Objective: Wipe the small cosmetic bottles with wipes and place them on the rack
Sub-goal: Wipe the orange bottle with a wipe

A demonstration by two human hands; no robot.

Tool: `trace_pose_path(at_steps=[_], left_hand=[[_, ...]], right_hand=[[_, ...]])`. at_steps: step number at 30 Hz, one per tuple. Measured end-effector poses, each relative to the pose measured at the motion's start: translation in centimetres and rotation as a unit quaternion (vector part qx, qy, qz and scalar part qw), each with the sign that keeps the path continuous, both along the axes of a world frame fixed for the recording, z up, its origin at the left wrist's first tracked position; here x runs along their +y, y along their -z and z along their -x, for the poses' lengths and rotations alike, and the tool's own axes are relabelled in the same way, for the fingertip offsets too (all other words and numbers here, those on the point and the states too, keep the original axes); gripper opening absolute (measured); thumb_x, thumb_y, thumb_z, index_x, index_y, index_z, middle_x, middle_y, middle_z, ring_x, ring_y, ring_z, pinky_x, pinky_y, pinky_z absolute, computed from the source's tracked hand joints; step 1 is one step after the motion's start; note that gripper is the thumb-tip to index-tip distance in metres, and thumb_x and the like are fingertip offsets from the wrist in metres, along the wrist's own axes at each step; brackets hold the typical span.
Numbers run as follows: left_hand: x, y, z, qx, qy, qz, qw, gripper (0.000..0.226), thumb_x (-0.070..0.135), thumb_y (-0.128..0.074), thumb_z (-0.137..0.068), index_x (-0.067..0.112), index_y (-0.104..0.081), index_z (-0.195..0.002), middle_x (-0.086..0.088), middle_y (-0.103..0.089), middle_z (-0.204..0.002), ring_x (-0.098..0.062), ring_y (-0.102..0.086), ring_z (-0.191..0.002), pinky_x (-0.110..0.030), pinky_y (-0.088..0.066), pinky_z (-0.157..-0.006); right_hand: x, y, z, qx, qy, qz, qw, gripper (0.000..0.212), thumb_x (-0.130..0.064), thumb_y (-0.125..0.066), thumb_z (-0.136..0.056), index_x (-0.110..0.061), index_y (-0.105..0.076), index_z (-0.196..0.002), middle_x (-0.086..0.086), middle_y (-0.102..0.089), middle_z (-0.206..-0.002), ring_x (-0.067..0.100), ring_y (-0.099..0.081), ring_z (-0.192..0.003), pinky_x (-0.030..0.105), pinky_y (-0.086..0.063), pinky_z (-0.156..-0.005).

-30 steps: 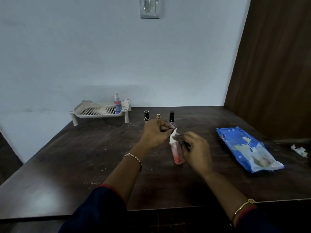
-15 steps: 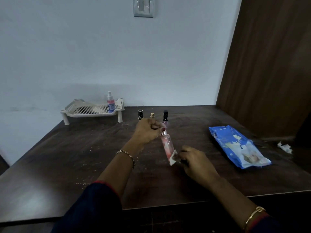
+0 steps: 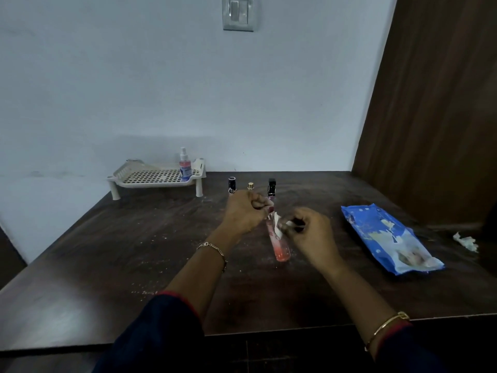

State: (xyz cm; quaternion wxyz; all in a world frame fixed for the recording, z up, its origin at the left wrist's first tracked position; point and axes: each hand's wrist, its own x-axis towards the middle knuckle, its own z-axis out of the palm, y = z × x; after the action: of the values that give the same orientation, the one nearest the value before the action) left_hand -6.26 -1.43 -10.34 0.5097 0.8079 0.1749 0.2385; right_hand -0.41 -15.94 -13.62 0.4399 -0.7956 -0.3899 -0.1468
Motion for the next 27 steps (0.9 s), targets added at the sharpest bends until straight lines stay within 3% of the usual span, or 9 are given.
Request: trace_pose_path(at_steps=[3,7,11,14,17,20,24,27], left_hand=[[0.5,0.1,0.1,0.015,-0.005,0.009,1.0,0.019,0.002,-0.069,-0.079,-0.003,-0.069,-0.098,-0.003,-0.068,-0.076,0.004,-0.059,-0.057,-0.003,-0.047,-0.059],[1.0,0.3,0.4,0.018,0.003,0.044,0.999,0.019,0.0,-0.07,-0.078,-0.003,-0.069,-0.097,-0.012,-0.071,-0.085,-0.005,-0.06,-0.064,-0.014,-0.052,-0.063],[1.1,0.2,0.7,0.021,0.02,0.054,0.998,0.022,0.001,-0.07,-0.077,-0.004,-0.068,-0.098,-0.007,-0.068,-0.078,-0.006,-0.06,-0.061,-0.016,-0.05,-0.061],[1.0,-0.1,0.9,0.02,0.022,0.032,0.999,0.021,0.003,-0.072,-0.076,-0.003,-0.068,-0.096,-0.002,-0.066,-0.072,-0.002,-0.059,-0.057,-0.016,-0.051,-0.062],[0.6,-0.3,1.1,0.017,0.01,-0.003,1.0,0.018,0.002,-0.07,-0.077,0.0,-0.069,-0.095,0.002,-0.065,-0.071,0.002,-0.059,-0.057,-0.009,-0.051,-0.064],[0.4,-0.2,0.9,0.01,-0.001,-0.058,0.998,0.017,0.007,-0.072,-0.077,0.006,-0.072,-0.094,0.001,-0.07,-0.078,0.006,-0.058,-0.058,-0.006,-0.048,-0.066],[0.2,0.0,0.2,0.014,-0.014,-0.067,0.998,0.014,0.008,-0.072,-0.078,0.007,-0.072,-0.092,-0.001,-0.07,-0.08,0.003,-0.059,-0.062,-0.01,-0.049,-0.072],[0.6,0.1,-0.2,0.023,-0.025,-0.045,0.998,0.017,0.008,-0.073,-0.077,0.003,-0.07,-0.093,-0.002,-0.069,-0.075,-0.006,-0.062,-0.066,-0.019,-0.055,-0.076]], right_hand=[[0.0,1.4,0.3,-0.04,0.042,0.034,0.998,0.014,-0.014,-0.074,-0.071,-0.013,-0.063,-0.064,-0.004,-0.067,-0.069,0.011,-0.059,-0.064,0.033,-0.05,-0.059],[-1.1,2.8,0.7,-0.014,0.055,0.063,0.996,0.007,-0.023,-0.07,-0.074,-0.019,-0.068,-0.069,-0.008,-0.071,-0.075,0.008,-0.064,-0.07,0.033,-0.051,-0.063],[-2.5,3.1,1.7,-0.014,0.038,0.099,0.994,0.01,-0.016,-0.07,-0.073,-0.022,-0.07,-0.065,-0.008,-0.071,-0.071,0.006,-0.063,-0.069,0.018,-0.043,-0.062],[-3.1,2.5,1.7,0.006,0.044,0.14,0.989,0.009,-0.018,-0.07,-0.073,-0.022,-0.071,-0.065,-0.007,-0.072,-0.072,0.007,-0.065,-0.071,0.016,-0.039,-0.061],[-2.1,1.0,1.1,0.047,0.058,0.025,0.997,0.024,-0.011,-0.074,-0.074,-0.027,-0.064,-0.058,-0.016,-0.066,-0.063,-0.002,-0.062,-0.062,0.011,-0.042,-0.06],[0.0,-0.7,1.4,0.035,0.047,-0.05,0.997,0.016,-0.007,-0.073,-0.074,-0.022,-0.07,-0.069,-0.015,-0.065,-0.067,0.0,-0.061,-0.064,0.017,-0.049,-0.065],[1.0,0.8,1.5,-0.042,0.073,0.003,0.996,0.019,-0.013,-0.068,-0.076,-0.013,-0.056,-0.063,0.0,-0.058,-0.067,0.019,-0.054,-0.063,0.035,-0.045,-0.057],[0.2,2.5,1.7,-0.039,0.082,0.03,0.995,0.013,-0.016,-0.064,-0.077,-0.011,-0.059,-0.066,0.003,-0.061,-0.07,0.023,-0.057,-0.066,0.036,-0.044,-0.058]])
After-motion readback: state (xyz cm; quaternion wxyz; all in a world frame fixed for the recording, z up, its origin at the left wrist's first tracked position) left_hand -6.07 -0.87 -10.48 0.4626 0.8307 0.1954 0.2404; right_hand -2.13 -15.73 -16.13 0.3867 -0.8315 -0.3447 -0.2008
